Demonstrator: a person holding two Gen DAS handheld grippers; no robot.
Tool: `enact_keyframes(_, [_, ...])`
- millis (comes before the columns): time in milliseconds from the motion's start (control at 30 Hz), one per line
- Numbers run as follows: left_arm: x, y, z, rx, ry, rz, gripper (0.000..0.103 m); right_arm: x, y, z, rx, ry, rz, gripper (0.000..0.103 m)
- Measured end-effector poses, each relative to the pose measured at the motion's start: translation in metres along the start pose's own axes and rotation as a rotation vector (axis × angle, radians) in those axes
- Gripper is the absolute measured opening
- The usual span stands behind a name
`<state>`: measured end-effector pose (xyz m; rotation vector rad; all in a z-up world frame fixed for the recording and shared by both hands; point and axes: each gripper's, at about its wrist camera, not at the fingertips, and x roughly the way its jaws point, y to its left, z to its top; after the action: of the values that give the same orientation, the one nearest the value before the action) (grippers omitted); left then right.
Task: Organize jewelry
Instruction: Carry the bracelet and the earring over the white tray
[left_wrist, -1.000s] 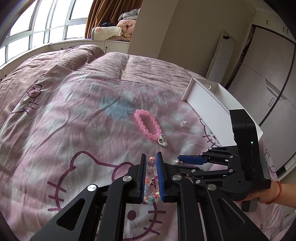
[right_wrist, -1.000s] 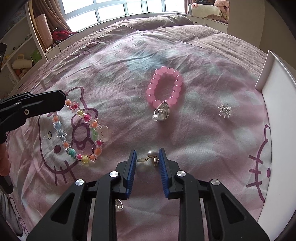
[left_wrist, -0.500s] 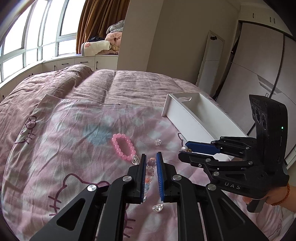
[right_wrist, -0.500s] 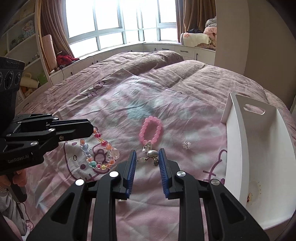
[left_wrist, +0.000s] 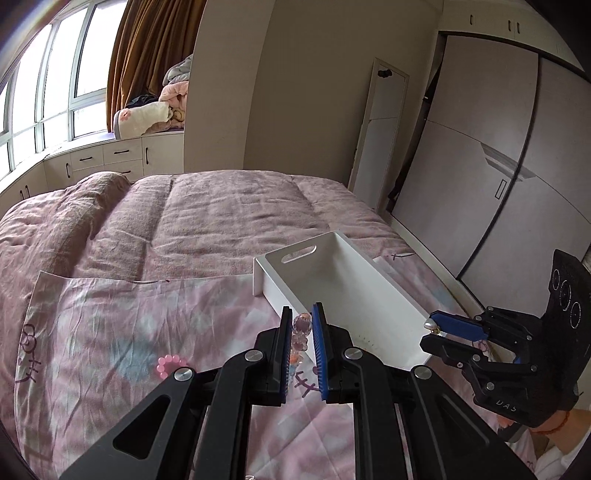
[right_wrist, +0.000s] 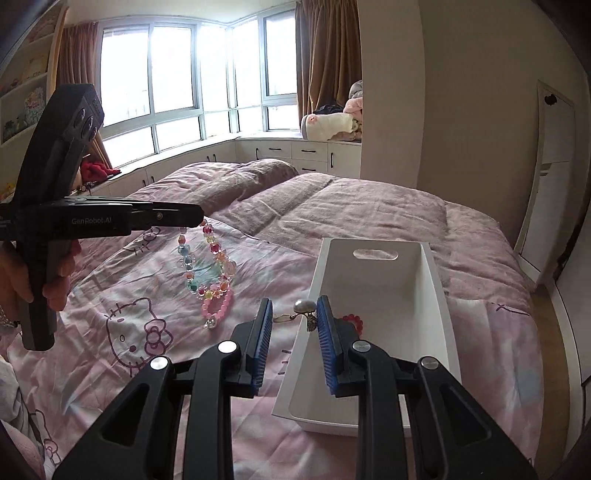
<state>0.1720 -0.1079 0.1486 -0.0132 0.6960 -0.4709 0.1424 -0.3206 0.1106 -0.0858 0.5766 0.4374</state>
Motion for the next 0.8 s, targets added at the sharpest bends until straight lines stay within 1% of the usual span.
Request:
enact_keyframes(67, [0.010, -0.013, 0.012, 0.030, -0.001, -0.002, 0.016, -0.002, -0.017, 0.000, 0.023, 0.001, -0.020, 0.025])
enact_keyframes(133, [0.026, -0.023, 0.023, 0.044, 0.020, -0.019, 0.016, -0.001, -0.030, -0.002, 0.031, 0.013, -0.041, 0.025])
enact_keyframes(200, [0.045, -0.032, 0.033, 0.047, 0.050, -0.034, 0.016, 0.004, -0.041, -0.006, 0.043, 0.036, -0.045, 0.025])
enact_keyframes(367, [0.086, -0.059, 0.050, 0.098, 0.067, -0.033, 0.016, 0.014, -0.059, -0.018, 0.072, 0.049, -0.058, 0.025])
enact_keyframes(633, [0.153, -0.070, 0.055, 0.083, 0.107, -0.038, 0.016, 0.047, -0.077, -0.036, 0.087, 0.104, -0.063, 0.025])
enact_keyframes(800, [0.194, -0.064, 0.042, 0.086, 0.154, 0.003, 0.016, 0.064, -0.085, -0.041, 0.095, 0.129, -0.070, 0.025])
